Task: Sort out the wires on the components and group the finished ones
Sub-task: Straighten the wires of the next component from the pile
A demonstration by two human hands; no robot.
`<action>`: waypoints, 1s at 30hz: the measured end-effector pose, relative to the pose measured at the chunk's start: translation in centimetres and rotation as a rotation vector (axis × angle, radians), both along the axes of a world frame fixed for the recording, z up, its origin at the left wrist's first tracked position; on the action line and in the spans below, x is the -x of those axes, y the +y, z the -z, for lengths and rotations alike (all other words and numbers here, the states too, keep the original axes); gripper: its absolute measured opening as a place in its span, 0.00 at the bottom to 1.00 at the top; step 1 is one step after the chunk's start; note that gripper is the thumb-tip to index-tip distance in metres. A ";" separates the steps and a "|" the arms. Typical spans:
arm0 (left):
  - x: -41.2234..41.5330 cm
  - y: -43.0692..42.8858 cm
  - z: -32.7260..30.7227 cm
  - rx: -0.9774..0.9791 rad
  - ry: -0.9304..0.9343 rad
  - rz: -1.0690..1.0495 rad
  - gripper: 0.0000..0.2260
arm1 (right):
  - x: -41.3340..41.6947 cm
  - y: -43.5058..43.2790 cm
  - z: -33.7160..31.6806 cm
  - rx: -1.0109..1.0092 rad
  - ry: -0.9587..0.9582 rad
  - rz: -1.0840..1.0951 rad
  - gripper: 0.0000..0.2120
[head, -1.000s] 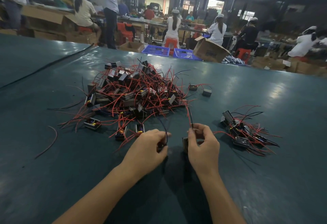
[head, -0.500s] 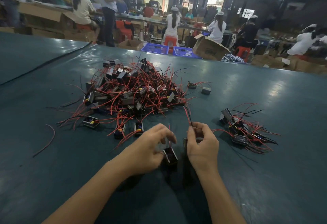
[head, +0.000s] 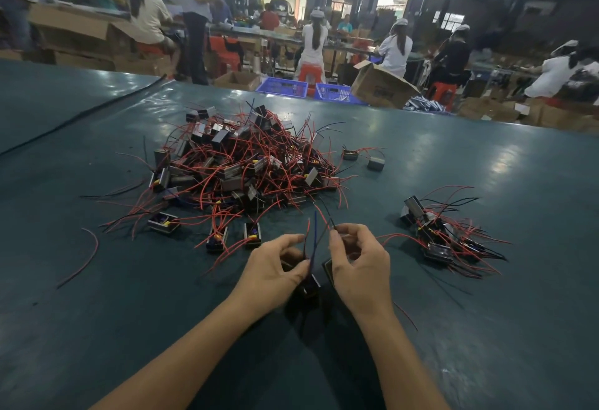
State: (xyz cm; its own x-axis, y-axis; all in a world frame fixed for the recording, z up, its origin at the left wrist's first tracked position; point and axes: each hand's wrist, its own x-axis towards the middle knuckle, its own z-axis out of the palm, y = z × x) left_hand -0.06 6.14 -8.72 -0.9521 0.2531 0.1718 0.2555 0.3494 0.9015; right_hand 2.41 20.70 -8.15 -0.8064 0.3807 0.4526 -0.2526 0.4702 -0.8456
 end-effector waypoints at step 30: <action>0.6 -0.3 -0.1 -0.092 0.235 -0.210 0.08 | -0.6 -0.9 -0.4 0.020 0.153 -0.181 0.11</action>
State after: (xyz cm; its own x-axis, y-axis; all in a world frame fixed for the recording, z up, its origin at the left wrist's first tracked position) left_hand -0.68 5.80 -8.58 -0.9135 0.0284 0.4058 0.3910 0.3367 0.8566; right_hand 3.00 19.80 -7.74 -0.7849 0.2464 0.5686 -0.4569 0.3897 -0.7996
